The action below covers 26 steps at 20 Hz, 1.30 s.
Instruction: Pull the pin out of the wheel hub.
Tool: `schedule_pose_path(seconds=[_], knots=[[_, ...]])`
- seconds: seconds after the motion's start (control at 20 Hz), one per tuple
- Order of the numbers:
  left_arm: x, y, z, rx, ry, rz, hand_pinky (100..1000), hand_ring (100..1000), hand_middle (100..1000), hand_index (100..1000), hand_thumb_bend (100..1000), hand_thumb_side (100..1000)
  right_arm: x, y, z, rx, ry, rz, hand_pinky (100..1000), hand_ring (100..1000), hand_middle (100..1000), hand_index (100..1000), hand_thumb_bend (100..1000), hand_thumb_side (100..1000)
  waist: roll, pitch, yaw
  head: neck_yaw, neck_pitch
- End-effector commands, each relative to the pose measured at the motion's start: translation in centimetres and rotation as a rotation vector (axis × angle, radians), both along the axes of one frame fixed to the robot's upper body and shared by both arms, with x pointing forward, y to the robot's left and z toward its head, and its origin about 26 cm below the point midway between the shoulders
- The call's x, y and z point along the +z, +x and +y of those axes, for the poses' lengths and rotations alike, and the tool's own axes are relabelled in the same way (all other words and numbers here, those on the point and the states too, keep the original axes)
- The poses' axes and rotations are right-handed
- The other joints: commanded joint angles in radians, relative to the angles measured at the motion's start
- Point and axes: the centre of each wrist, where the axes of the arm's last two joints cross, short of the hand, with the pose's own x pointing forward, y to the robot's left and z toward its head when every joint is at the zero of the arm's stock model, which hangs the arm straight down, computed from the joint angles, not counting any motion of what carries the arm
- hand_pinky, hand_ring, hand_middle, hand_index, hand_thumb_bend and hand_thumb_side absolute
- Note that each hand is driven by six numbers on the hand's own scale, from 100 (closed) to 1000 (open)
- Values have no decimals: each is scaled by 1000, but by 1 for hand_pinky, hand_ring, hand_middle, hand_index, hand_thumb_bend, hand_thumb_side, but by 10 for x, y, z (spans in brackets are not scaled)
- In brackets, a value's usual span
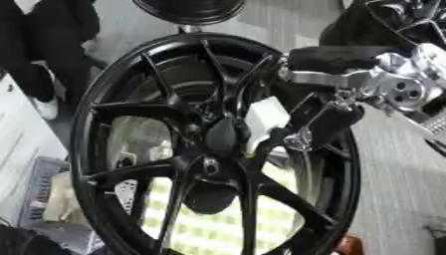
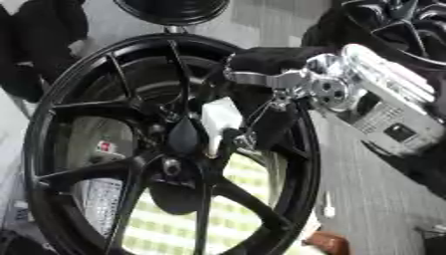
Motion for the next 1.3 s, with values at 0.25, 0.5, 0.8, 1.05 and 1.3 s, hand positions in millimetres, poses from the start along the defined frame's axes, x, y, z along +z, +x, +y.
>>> schedule_pose_path(seconds=[0.25, 0.5, 0.8, 1.05, 1.3], knots=[[10, -2, 1, -11, 22, -35, 829, 706, 711, 860, 100, 760, 8, -1, -5, -14, 35, -88, 893, 758, 432, 525, 134, 100, 9, -17, 1, -5, -13], [10, -2, 1, -13, 23, -33, 831, 706, 707, 860, 100, 761, 7, -1, -6, -8, 54, -106, 877, 715, 384, 481, 119, 100, 10, -19, -1, -4, -12], [7, -3, 2, -6, 22, -22, 832, 707, 706, 861, 100, 760, 22, -2, -10, 12, 81, -140, 878, 695, 351, 454, 100, 100, 14, -31, -12, 0, -2], [5, -4, 4, 2, 22, -13, 832, 707, 706, 861, 100, 755, 51, -5, -22, 35, 99, -185, 885, 692, 343, 448, 146, 100, 19, -50, -28, 7, 6], [2, -6, 8, 17, 24, -1, 831, 706, 706, 861, 100, 753, 78, -11, -48, -4, 141, -239, 893, 697, 345, 450, 144, 100, 26, -67, -51, 21, 15]])
